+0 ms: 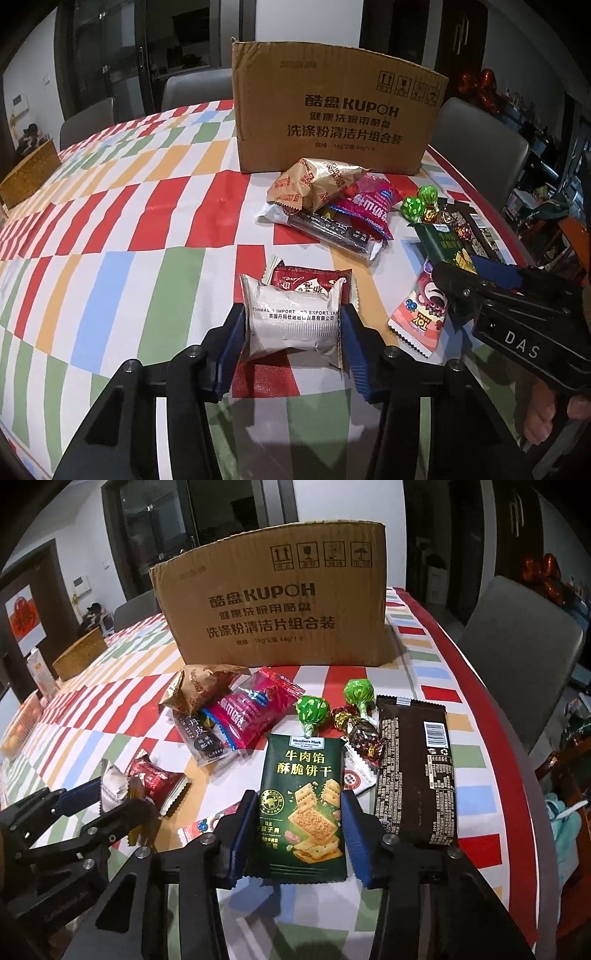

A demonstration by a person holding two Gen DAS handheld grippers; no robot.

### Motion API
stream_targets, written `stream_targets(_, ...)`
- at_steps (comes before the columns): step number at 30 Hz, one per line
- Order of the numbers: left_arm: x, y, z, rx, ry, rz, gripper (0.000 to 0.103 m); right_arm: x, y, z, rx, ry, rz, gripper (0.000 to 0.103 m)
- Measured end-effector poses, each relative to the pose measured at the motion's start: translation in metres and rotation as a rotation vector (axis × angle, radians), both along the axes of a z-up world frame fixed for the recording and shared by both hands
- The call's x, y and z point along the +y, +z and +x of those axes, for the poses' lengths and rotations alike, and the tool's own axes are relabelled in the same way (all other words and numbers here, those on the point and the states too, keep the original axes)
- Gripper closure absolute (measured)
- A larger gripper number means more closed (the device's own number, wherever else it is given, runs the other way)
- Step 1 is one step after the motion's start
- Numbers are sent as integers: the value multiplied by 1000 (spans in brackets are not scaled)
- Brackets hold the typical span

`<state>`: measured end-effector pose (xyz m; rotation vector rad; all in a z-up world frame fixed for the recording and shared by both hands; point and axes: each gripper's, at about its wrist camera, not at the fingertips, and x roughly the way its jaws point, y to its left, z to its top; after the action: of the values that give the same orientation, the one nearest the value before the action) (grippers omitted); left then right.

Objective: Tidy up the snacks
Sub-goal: 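Carry both packets over the cardboard box and open both tools to drop them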

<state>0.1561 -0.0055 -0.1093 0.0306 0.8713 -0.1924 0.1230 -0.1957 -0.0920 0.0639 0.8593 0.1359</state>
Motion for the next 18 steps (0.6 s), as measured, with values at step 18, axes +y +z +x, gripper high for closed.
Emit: stream_targets(18, -1, 51, -25, -130, -11, -28, 56, 2, 43, -29, -121, 45, 19, 59)
